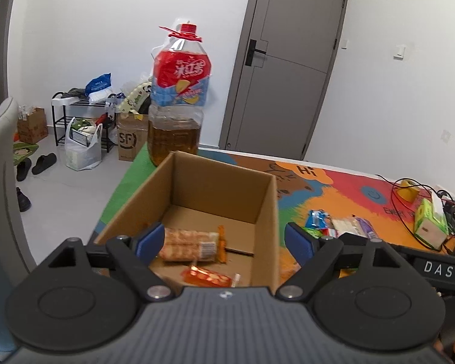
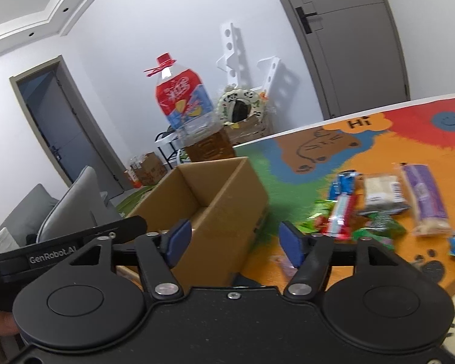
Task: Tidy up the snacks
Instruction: 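Move both open tools back from the box toward the snacks, then grasp the purple-brown cake pack with the left tool while the right grasps the blue candy pack, then carry both packs over the cardboard box and open both tools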
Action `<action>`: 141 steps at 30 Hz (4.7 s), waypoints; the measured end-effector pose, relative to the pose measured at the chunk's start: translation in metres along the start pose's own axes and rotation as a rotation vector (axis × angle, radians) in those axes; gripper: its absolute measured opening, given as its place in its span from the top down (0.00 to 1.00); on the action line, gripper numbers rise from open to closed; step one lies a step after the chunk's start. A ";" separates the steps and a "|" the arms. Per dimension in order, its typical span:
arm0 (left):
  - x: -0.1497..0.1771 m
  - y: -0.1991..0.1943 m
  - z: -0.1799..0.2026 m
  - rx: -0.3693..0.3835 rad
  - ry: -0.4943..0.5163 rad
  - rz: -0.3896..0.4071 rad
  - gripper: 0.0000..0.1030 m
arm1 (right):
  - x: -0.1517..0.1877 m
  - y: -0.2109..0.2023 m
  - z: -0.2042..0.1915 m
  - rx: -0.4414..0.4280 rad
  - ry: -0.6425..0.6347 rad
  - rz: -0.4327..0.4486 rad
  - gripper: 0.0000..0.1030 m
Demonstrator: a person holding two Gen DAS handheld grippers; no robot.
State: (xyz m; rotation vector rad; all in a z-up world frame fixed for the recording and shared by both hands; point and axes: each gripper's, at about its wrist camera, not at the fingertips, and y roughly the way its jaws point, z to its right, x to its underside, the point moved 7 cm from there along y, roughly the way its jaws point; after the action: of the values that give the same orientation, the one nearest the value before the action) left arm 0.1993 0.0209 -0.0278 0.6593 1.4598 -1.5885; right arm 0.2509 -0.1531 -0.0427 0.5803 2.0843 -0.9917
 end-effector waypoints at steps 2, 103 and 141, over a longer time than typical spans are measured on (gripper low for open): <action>0.002 -0.001 0.006 0.005 0.004 -0.007 0.15 | 0.000 -0.006 0.009 0.006 0.011 0.006 0.29; 0.023 0.030 0.086 0.035 0.021 0.053 0.69 | -0.009 -0.020 0.102 0.138 0.067 0.130 0.77; -0.019 0.027 -0.043 -0.089 -0.079 0.057 0.69 | -0.038 0.050 -0.034 -0.059 -0.052 0.098 0.77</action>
State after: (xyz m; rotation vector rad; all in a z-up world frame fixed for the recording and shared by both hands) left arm 0.2244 0.0683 -0.0335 0.5758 1.4319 -1.4807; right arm 0.2928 -0.0989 -0.0221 0.6145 2.0127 -0.8776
